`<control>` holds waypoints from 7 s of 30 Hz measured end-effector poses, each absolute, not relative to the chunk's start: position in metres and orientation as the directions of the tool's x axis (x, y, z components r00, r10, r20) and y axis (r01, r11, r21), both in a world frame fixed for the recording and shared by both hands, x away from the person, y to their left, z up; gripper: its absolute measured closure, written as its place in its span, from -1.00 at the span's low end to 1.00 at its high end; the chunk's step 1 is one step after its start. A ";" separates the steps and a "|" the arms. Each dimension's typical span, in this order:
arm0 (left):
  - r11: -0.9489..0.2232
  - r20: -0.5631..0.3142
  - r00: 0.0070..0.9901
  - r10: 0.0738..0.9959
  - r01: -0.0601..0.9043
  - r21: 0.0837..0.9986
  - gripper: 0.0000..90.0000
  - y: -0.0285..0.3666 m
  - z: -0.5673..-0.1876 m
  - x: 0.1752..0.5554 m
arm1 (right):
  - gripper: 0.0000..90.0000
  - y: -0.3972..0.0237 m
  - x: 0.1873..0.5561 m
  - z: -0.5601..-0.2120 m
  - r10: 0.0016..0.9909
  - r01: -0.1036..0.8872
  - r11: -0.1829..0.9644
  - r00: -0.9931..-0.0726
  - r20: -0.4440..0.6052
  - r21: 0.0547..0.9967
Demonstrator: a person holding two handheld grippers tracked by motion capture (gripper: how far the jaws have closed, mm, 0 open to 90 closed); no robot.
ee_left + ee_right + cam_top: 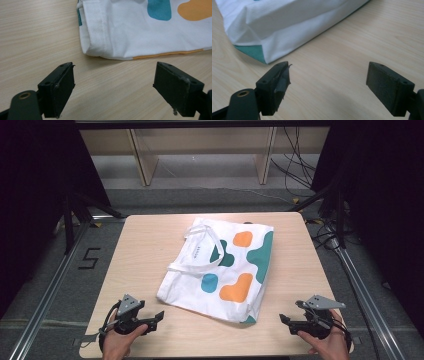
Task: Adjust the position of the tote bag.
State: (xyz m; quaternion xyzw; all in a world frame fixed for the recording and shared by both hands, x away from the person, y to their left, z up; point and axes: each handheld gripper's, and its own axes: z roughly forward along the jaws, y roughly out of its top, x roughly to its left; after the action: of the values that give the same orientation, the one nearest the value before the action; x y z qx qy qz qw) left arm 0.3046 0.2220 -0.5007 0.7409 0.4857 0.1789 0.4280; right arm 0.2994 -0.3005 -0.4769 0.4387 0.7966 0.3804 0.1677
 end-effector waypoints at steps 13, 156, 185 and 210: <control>-0.140 -0.169 0.455 0.874 0.570 0.810 -0.61 0.223 -0.501 0.316 | -0.58 -0.287 0.298 -0.475 0.799 0.554 0.334 -0.596 0.084 0.763; -0.400 0.063 0.526 0.848 0.558 0.727 -0.38 0.181 -0.506 0.349 | 0.88 -0.293 0.304 -0.466 0.687 0.416 0.582 -0.711 -0.148 0.699; -0.469 0.103 0.577 0.810 0.533 0.704 -0.19 0.149 -0.514 0.360 | 0.92 -0.312 0.310 -0.460 0.734 0.422 0.516 -0.667 -0.131 0.745; -0.528 0.225 0.635 0.739 0.338 0.779 0.61 0.136 -0.502 0.372 | 0.79 -0.310 0.314 -0.468 0.734 0.456 0.526 -0.669 -0.113 0.718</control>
State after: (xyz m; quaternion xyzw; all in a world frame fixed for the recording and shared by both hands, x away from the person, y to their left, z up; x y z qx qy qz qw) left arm 0.3716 0.1359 -0.5024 0.8288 0.3247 0.2775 0.3615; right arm 0.3138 -0.3095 -0.4682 0.3505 0.8488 0.3379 0.2062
